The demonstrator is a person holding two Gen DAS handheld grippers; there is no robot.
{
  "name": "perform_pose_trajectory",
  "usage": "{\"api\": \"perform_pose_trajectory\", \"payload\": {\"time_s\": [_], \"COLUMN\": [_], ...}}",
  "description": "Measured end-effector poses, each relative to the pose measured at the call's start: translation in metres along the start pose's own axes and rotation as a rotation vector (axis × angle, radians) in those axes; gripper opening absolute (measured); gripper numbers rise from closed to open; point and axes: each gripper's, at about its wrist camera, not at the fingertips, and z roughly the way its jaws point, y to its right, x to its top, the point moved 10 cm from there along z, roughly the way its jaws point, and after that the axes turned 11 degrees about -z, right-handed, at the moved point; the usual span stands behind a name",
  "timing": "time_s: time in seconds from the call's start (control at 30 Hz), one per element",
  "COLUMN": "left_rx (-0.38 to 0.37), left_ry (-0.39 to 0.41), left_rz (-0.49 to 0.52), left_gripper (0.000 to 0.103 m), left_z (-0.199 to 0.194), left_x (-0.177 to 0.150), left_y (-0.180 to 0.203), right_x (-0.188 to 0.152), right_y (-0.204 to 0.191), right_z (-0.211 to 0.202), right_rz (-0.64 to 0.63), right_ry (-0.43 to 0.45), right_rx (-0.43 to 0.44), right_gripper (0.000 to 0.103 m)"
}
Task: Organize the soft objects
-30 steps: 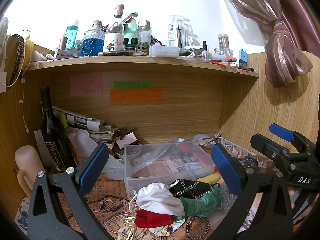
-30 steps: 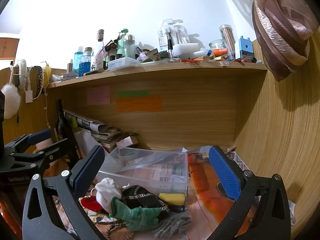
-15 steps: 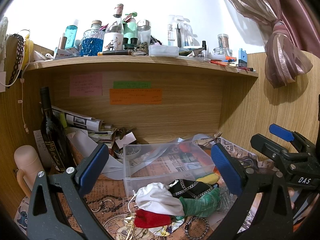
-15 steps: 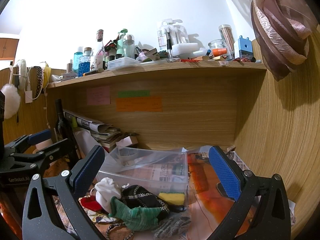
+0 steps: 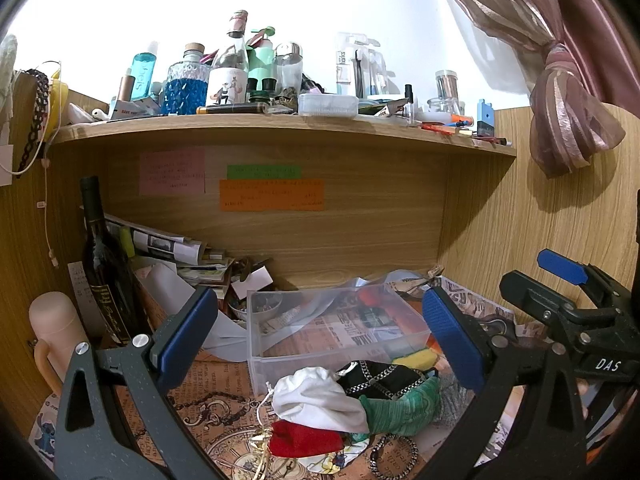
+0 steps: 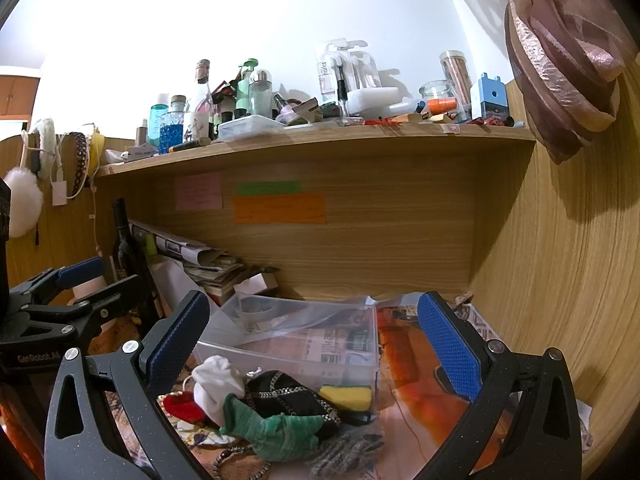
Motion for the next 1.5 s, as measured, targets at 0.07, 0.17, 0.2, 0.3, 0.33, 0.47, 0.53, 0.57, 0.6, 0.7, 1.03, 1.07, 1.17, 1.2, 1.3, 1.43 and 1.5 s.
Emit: {"api": "perform_pose_trajectory", "payload": {"time_s": [0.07,0.17,0.2,0.3,0.33,0.47,0.53,0.57,0.6,0.7,1.03,1.07,1.17,1.2,1.3,1.43,1.5], "left_rx": [-0.003,-0.003,-0.004,-0.004,-0.004,-0.004,-0.004,-0.004,-0.003,-0.003,-0.003,-0.003,0.002,0.002,0.006,0.013,0.019], "left_ry": [-0.002,-0.003,-0.003,-0.002,-0.002,-0.003,-0.002,-0.002,-0.002,-0.003,-0.003,-0.003,-0.010,-0.013,-0.035,-0.103,-0.150], "left_rz": [-0.005,-0.009,-0.009,-0.009,-0.009,-0.010,-0.010,-0.009,-0.010,-0.008,-0.007,-0.007,-0.007,-0.008,-0.011,-0.011,-0.016], "left_gripper": [0.103,0.103,0.103,0.103,0.103,0.103,0.103,0.103,0.103,0.103,0.103,0.103,0.103,0.103,0.103,0.103,0.103], "left_z": [0.000,0.000,0.000,0.000,0.000,0.000,0.000,0.000,0.000,0.000,0.000,0.000,0.001,0.002,0.008,0.019,0.027], "left_x": [0.001,0.001,0.001,0.001,0.002,0.001,0.001,0.001,0.002,0.001,0.001,0.001,-0.001,-0.002,-0.008,-0.028,-0.041], "left_y": [0.000,-0.002,-0.002,-0.002,-0.002,-0.002,-0.002,-0.002,-0.002,-0.002,-0.002,-0.003,-0.005,-0.006,-0.009,-0.017,-0.022], "right_x": [0.001,0.002,0.002,0.002,0.001,0.002,0.002,0.002,0.002,0.003,0.001,0.001,-0.002,-0.004,-0.010,-0.028,-0.039], "right_y": [-0.001,-0.003,-0.003,-0.003,-0.003,-0.005,-0.005,-0.005,-0.005,-0.006,-0.006,-0.005,-0.004,-0.003,0.000,0.007,0.011], "right_z": [0.000,-0.001,-0.001,-0.001,-0.001,-0.001,-0.001,-0.001,-0.001,-0.001,0.000,0.001,0.003,0.004,0.008,0.014,0.017], "right_rz": [-0.002,-0.005,-0.006,-0.005,-0.006,-0.011,-0.011,-0.011,-0.012,-0.014,-0.010,-0.010,-0.005,-0.002,0.008,0.007,0.011], "right_ry": [0.000,0.002,0.002,0.002,0.001,0.002,0.003,0.003,0.003,0.005,0.004,0.002,-0.006,-0.010,-0.032,-0.082,-0.114], "right_rx": [0.000,0.000,0.000,0.002,0.001,0.001,0.001,0.001,0.001,0.001,0.003,0.002,0.001,0.001,0.001,-0.019,-0.026], "right_gripper": [0.103,0.103,0.103,0.103,0.103,0.103,0.103,0.103,0.103,0.103,0.103,0.103,0.103,0.103,0.103,0.103,0.103]}}
